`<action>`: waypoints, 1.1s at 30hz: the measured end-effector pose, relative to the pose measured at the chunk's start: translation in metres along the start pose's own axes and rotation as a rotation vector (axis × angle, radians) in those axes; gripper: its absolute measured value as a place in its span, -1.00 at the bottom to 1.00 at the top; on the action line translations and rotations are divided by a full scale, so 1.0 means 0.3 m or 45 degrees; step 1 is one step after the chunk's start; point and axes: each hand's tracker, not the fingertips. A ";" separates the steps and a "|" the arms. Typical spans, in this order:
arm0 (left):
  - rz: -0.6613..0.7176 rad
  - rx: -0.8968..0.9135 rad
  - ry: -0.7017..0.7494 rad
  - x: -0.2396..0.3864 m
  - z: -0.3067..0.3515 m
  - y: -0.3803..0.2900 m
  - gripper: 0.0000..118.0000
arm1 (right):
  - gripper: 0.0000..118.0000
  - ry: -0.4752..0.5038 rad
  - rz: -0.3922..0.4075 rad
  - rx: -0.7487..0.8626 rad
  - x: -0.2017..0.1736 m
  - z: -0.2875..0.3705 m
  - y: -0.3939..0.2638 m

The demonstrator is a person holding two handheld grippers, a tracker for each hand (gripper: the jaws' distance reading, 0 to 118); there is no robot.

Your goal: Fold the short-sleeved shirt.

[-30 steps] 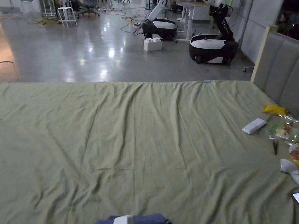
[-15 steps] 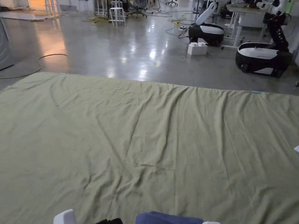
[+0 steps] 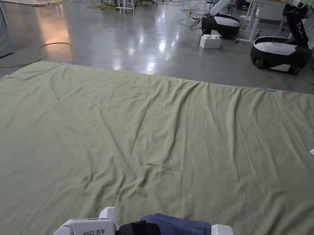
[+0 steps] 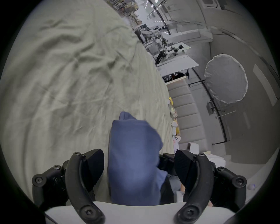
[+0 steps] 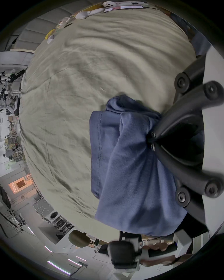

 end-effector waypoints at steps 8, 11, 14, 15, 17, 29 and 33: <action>-0.064 0.026 0.035 0.016 -0.015 -0.012 -0.38 | -1.00 0.024 -0.039 0.037 0.013 0.007 -0.020; -0.006 0.087 -0.019 0.018 0.069 0.011 -0.40 | -1.00 0.169 -0.243 0.130 0.025 0.092 -0.034; -0.095 0.196 -0.093 0.012 0.299 0.071 -0.40 | -1.00 0.356 -0.196 0.324 -0.006 0.248 -0.068; -0.130 0.218 -0.069 0.000 0.401 0.096 -0.40 | -1.00 0.363 -0.169 0.346 -0.009 0.286 -0.086; -0.171 0.301 0.071 -0.049 0.612 0.155 -0.41 | -1.00 0.313 -0.164 0.348 0.000 0.325 -0.137; 0.052 0.394 0.760 -0.403 1.023 0.536 0.27 | -1.00 0.270 -0.532 0.137 0.087 0.266 -0.338; -0.148 0.445 1.356 -0.317 1.032 0.510 0.34 | -1.00 0.352 -0.539 0.176 0.074 0.276 -0.318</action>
